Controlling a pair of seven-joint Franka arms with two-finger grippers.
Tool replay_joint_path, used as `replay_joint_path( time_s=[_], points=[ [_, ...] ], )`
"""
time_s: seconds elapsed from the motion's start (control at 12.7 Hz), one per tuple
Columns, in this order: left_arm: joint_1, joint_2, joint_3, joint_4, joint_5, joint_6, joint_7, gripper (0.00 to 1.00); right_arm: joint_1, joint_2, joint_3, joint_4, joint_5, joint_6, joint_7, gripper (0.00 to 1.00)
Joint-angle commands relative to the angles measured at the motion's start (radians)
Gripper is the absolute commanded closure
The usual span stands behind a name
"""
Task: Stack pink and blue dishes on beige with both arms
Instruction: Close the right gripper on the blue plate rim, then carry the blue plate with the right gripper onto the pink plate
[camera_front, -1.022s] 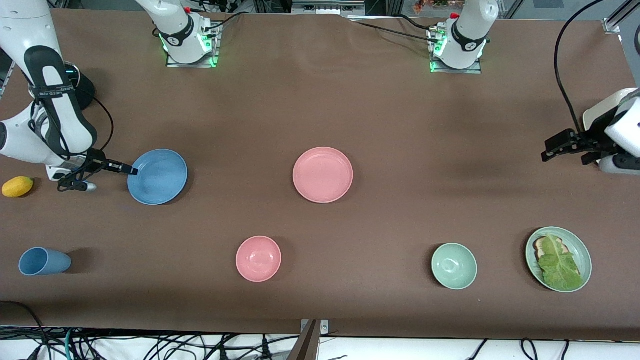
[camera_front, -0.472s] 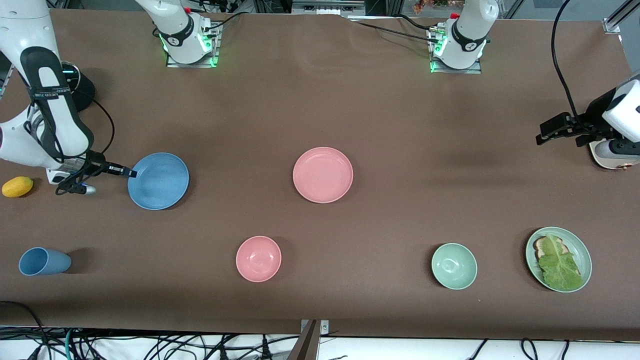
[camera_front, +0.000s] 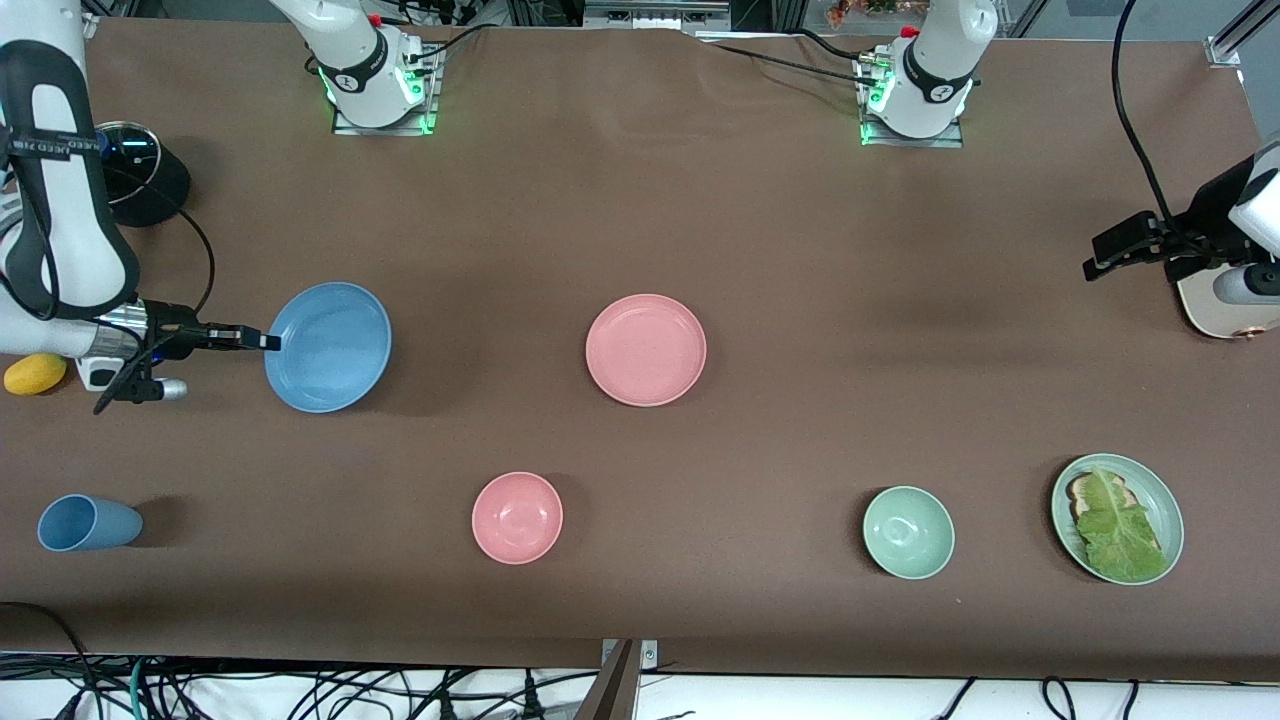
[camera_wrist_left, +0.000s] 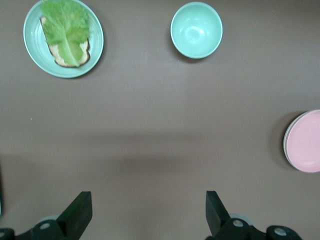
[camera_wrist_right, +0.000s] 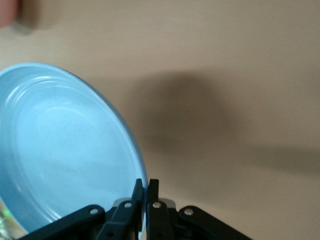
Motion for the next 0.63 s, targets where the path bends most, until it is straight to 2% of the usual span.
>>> replay_joint_path(
  time_s=[0.0, 0.16, 0.39, 0.55],
  points=[
    [-0.007, 0.006, -0.033, 0.040, 0.064, -0.037, -0.010, 0.00, 0.131, -0.019, 0.004, 0.057, -0.011, -0.049, 0.232, 1.00],
    [-0.007, 0.006, -0.037, 0.040, 0.075, -0.037, -0.010, 0.00, 0.266, -0.017, 0.004, 0.080, -0.009, -0.022, 0.350, 1.00],
    [0.001, 0.005, -0.037, 0.040, 0.070, -0.046, 0.073, 0.00, 0.489, 0.015, 0.005, 0.080, -0.009, 0.168, 0.642, 1.00],
    [-0.005, 0.005, -0.039, 0.041, 0.060, -0.073, 0.017, 0.00, 0.593, 0.050, 0.007, 0.080, 0.000, 0.289, 0.783, 1.00]
  ],
)
